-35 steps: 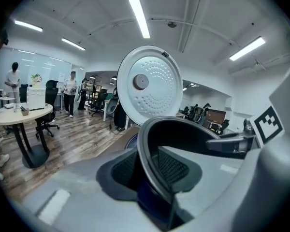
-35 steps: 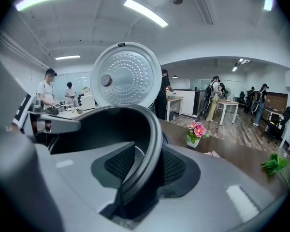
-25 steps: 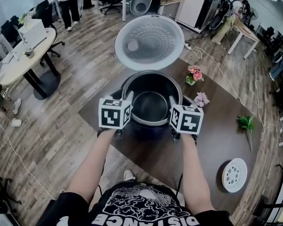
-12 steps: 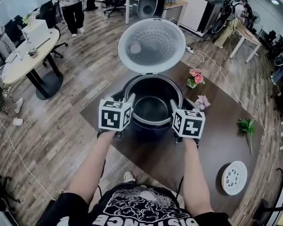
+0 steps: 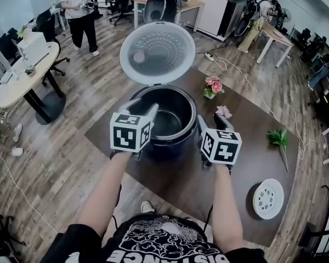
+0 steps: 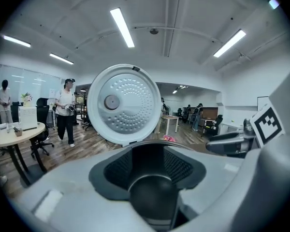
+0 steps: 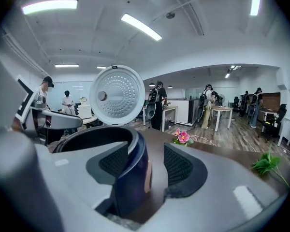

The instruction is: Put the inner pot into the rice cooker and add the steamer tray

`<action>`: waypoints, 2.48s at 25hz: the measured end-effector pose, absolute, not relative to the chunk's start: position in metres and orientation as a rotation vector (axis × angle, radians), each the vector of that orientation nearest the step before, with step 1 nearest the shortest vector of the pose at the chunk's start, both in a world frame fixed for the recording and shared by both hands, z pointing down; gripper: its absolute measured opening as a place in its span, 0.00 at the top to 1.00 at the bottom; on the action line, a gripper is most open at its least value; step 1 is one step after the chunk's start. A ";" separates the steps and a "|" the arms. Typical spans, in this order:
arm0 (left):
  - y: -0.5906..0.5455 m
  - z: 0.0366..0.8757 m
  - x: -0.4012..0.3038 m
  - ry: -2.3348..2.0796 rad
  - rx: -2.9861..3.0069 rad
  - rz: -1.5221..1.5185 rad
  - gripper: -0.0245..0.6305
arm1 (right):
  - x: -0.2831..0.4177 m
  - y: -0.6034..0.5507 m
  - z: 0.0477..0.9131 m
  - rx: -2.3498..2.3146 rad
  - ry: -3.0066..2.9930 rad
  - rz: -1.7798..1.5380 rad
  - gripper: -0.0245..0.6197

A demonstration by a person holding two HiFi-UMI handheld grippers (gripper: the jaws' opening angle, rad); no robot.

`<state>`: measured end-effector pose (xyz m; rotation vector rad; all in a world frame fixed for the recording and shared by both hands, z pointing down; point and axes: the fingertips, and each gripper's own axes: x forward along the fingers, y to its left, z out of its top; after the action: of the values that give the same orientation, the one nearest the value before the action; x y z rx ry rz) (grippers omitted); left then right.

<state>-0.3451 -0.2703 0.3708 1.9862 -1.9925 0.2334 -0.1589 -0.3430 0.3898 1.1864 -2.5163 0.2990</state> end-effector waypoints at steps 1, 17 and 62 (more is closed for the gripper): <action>-0.273 0.369 -0.337 -1.984 2.003 0.235 0.66 | -0.151 -0.343 0.388 1.200 -2.517 0.298 0.59; -0.316 0.350 -0.167 -1.768 2.313 0.283 0.58 | 0.027 -0.334 0.382 1.515 -2.405 0.341 0.58; -0.277 0.475 0.243 -0.999 2.450 0.536 0.50 | 0.425 -0.209 0.473 1.957 -2.071 0.735 0.48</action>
<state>0.2428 -0.2769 0.4746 2.4499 -0.9991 0.5361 0.4249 -0.2089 0.4732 1.9566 -2.0708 0.7352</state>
